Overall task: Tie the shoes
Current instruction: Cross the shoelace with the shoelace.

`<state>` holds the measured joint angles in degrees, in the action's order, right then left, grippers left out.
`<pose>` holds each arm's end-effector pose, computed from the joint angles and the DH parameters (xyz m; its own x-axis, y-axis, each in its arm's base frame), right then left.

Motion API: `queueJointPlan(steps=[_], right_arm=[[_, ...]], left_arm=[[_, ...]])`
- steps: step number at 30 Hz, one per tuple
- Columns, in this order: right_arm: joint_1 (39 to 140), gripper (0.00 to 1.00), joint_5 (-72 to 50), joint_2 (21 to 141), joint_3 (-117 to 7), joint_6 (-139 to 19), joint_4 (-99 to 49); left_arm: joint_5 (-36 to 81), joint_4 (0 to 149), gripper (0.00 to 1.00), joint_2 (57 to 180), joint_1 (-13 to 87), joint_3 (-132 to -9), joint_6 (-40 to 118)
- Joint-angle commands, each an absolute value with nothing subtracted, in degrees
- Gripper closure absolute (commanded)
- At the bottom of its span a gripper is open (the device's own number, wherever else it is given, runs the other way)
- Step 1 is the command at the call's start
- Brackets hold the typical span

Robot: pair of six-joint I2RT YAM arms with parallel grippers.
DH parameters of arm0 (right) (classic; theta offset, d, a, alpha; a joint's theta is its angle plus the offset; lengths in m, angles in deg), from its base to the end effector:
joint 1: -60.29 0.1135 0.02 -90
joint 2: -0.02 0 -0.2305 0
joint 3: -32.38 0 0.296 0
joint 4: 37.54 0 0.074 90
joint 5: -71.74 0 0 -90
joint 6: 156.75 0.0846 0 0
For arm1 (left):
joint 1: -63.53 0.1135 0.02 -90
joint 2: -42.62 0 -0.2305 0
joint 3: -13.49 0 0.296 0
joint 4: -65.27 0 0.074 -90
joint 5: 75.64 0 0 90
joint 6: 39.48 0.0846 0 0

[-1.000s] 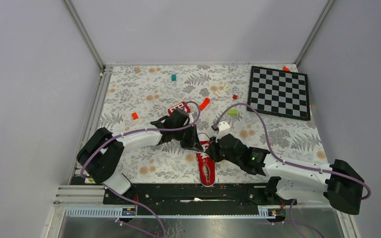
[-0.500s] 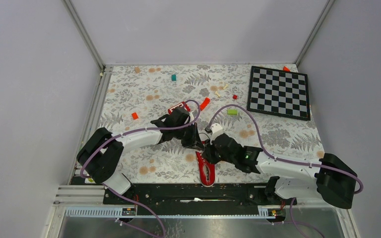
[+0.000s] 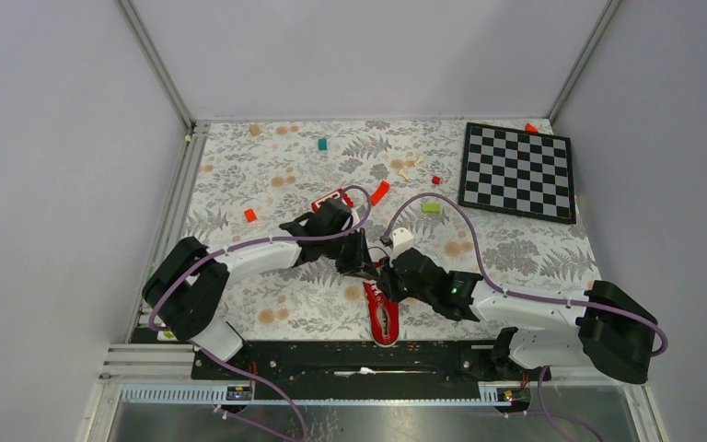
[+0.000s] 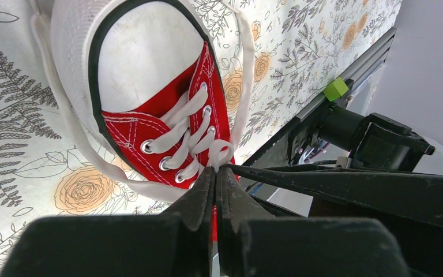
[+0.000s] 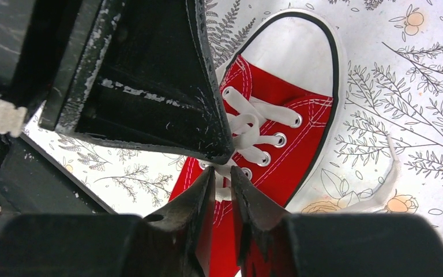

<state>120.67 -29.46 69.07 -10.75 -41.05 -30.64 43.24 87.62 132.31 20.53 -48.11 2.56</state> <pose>0.1802 0.2837 0.1143 -0.5762 -0.1528 -0.8029 -0.5795 0.7691 0.2696 0.2458 -0.2851 0.0905 -0.9882 0.0323 -0.1500 0.1318 0.6789 -0.7223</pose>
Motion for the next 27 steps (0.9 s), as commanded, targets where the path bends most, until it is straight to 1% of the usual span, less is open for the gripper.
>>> queueJointPlan(steps=[1,5,9,12,15,17,22,27], right_arm=[[120.9,0.76,-31.6,70.3,-13.0,-42.2,-32.2],[120.9,0.76,-32.1,69.8,-12.7,-42.1,-32.2],[120.9,0.71,-32.6,70.2,-12.9,-42.6,-31.6],[120.9,0.71,-32.1,71.0,-13.1,-42.9,-31.5],[120.9,0.76,-31.8,70.5,-12.9,-42.8,-31.9],[120.9,0.77,-31.8,69.5,-12.5,-42.5,-32.2],[120.9,0.73,-32.8,65.5,-11.0,-40.9,-32.4],[120.9,0.72,-33.3,61.9,-9.3,-39.6,-32.0]], left_arm=[[43.8,86.4,1.0,130.6,20.6,-50.9,2.9],[43.7,86.3,1.0,130.7,20.5,-51.1,2.9],[43.9,86.3,1.0,130.9,20.5,-51.5,2.9],[43.9,86.4,1.0,131.0,20.4,-51.6,3.0],[43.8,86.4,1.0,130.9,20.4,-51.6,3.0],[43.7,86.4,1.0,131.0,20.4,-51.4,3.0],[43.5,86.4,1.0,131.2,20.4,-51.3,2.9],[43.2,86.4,1.0,131.3,20.2,-51.4,3.1]])
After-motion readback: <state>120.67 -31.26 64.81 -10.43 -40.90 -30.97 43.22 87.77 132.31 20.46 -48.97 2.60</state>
